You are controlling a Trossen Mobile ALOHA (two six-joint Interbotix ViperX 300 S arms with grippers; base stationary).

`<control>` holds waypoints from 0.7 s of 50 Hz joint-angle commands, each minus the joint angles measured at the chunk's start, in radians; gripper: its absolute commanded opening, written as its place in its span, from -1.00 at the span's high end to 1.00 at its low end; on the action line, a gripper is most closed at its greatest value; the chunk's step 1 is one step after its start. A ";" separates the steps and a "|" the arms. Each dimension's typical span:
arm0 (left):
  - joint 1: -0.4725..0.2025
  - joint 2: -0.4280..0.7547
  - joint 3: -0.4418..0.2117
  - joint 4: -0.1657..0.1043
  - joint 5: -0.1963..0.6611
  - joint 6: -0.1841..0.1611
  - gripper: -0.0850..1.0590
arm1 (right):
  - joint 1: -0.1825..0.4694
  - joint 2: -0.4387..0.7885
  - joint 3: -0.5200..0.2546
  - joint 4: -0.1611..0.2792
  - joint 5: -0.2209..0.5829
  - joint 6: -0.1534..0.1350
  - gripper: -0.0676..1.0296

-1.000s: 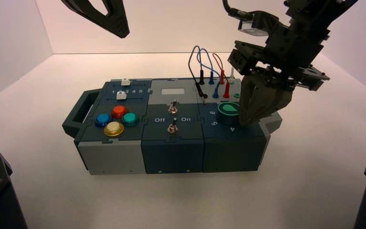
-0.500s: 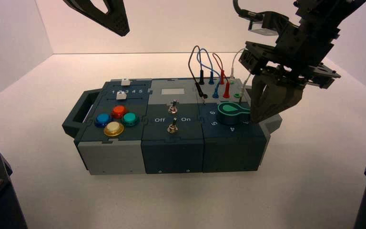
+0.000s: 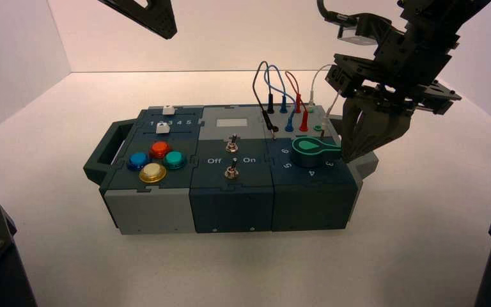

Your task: Turn the knob to position 2.

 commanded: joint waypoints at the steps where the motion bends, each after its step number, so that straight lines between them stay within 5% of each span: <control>1: -0.003 0.002 -0.032 0.008 -0.003 0.009 0.91 | -0.006 -0.014 -0.032 0.000 -0.003 0.005 0.92; 35: -0.003 0.009 -0.031 0.021 -0.003 0.009 0.91 | -0.006 0.038 -0.078 -0.002 -0.009 0.002 0.92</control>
